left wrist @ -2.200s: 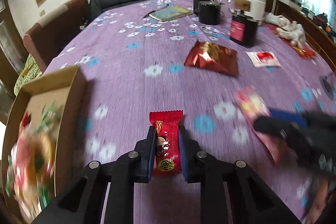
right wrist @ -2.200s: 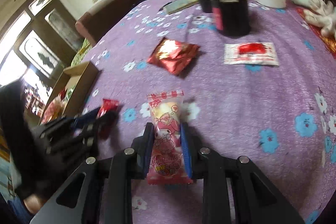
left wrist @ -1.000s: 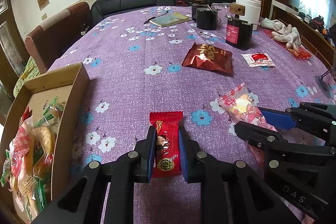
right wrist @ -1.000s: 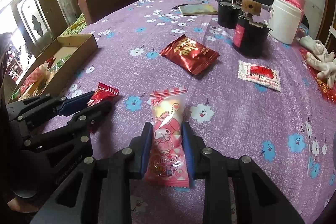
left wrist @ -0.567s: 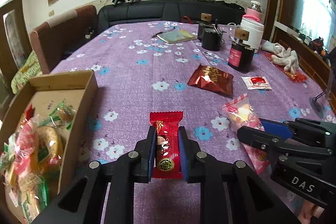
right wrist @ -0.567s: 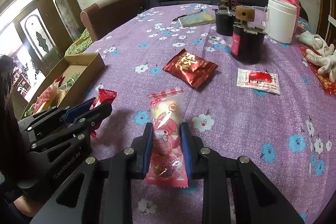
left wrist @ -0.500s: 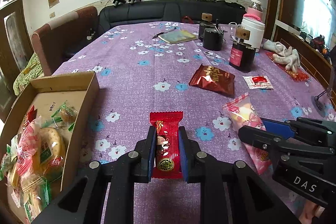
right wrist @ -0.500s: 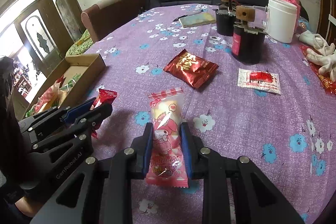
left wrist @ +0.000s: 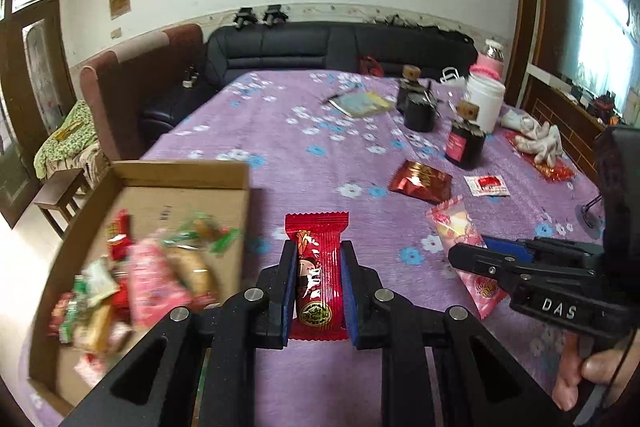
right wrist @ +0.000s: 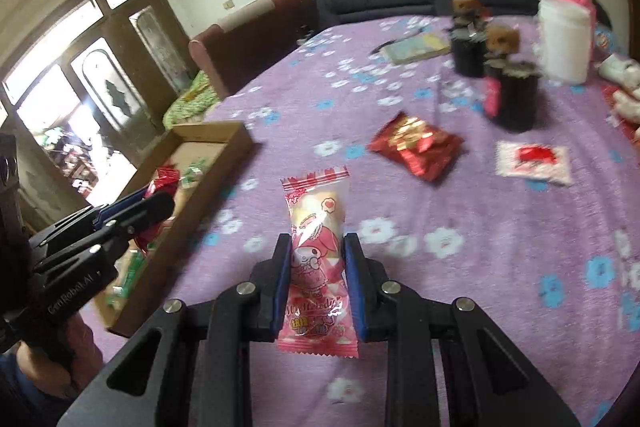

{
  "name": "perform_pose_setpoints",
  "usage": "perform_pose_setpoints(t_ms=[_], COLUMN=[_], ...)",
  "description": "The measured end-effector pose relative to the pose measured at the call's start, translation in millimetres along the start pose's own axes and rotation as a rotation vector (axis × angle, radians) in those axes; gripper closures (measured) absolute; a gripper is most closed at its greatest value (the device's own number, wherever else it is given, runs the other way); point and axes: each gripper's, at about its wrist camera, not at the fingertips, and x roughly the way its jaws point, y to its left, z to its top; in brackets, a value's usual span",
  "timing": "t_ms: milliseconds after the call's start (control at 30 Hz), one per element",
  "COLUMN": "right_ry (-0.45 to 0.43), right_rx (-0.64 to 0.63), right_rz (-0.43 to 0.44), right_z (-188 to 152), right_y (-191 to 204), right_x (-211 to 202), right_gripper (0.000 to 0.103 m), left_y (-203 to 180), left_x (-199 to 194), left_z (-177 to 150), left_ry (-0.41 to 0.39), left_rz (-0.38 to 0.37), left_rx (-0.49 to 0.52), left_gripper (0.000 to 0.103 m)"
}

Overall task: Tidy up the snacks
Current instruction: 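Lift the red candy and pink candy bar and carry them toward the box, then open both tools over the box to drop the candies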

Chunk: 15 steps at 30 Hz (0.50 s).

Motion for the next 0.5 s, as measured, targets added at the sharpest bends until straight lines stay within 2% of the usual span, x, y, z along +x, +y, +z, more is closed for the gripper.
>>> perform_pose_setpoints(t_ms=[133,300,500], right_ry=[0.053,0.093,0.137], right_rx=[0.003,-0.040,-0.114], right_rz=[0.054,0.128,0.129], right_z=[-0.3,7.6,17.1], right_y=[27.4,83.4,145.1], right_x=[11.4,25.4,59.4], right_gripper=[0.078,0.078,0.078], left_y=[41.8,99.0,153.7], left_x=[-16.2,-24.2,-24.8], left_z=[-5.3,-18.6,-41.6], left_ry=[-0.010,-0.003,0.017], left_rz=[0.027,0.074,0.134], left_rx=[-0.063,-0.156,-0.243], left_gripper=[0.082,0.082,0.082])
